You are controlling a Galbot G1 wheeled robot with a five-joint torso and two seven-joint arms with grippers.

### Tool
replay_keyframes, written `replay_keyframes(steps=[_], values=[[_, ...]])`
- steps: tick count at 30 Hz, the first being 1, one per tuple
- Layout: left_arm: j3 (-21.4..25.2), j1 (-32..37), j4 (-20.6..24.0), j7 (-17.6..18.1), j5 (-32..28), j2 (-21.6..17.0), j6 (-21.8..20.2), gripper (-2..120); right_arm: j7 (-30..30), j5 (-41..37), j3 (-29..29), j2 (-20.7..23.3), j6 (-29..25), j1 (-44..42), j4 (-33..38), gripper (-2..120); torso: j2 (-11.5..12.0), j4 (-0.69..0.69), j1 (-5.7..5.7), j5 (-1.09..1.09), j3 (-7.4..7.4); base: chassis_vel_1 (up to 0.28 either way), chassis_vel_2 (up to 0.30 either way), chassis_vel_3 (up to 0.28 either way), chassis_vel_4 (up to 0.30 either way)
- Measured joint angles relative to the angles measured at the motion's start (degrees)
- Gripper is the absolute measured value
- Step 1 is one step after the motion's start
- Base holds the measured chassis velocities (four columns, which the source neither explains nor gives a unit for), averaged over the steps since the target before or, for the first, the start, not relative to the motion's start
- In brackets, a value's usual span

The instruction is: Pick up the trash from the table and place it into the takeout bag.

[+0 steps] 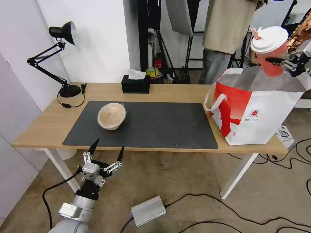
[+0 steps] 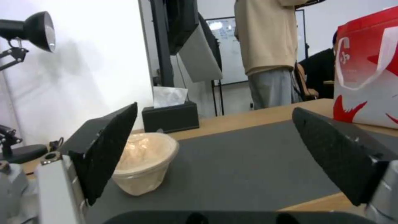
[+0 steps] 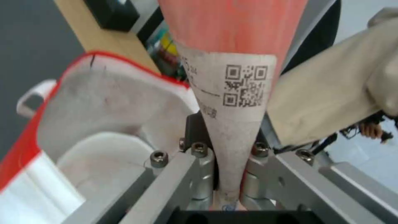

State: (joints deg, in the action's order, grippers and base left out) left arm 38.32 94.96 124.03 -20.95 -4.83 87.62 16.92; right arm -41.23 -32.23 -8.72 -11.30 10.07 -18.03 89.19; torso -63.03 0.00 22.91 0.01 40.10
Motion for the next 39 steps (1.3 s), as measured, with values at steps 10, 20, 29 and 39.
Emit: replay_keyframes(steps=[10,20,29,39], values=[[-0.4,0.1,0.2,-0.5,0.3,1.2,0.2,100,-1.6,4.1,2.3,0.2,0.2,2.1,-1.6,3,0.0,0.0,0.0,0.0,0.0,0.0,0.0,0.0,0.0],[-0.2,0.8,0.9,-1.4,0.5,1.9,0.4,100,-1.3,8.8,3.2,-2.0,-0.6,2.4,-3.3,3,0.0,-0.01,0.0,0.0,0.0,0.0,0.0,0.0,0.0],[0.0,1.5,1.7,-1.5,0.9,2.5,0.6,100,0.3,13.3,7.0,-6.5,-0.6,6.4,-5.4,3,0.0,0.01,0.0,0.0,0.01,0.0,0.0,0.0,0.0],[0.5,1.8,1.8,-1.5,0.8,2.5,0.7,100,0.2,18.3,11.5,-9.3,-2.8,11.0,-9.5,3,0.0,0.0,0.0,-0.01,0.0,0.0,0.0,0.0,0.0]])
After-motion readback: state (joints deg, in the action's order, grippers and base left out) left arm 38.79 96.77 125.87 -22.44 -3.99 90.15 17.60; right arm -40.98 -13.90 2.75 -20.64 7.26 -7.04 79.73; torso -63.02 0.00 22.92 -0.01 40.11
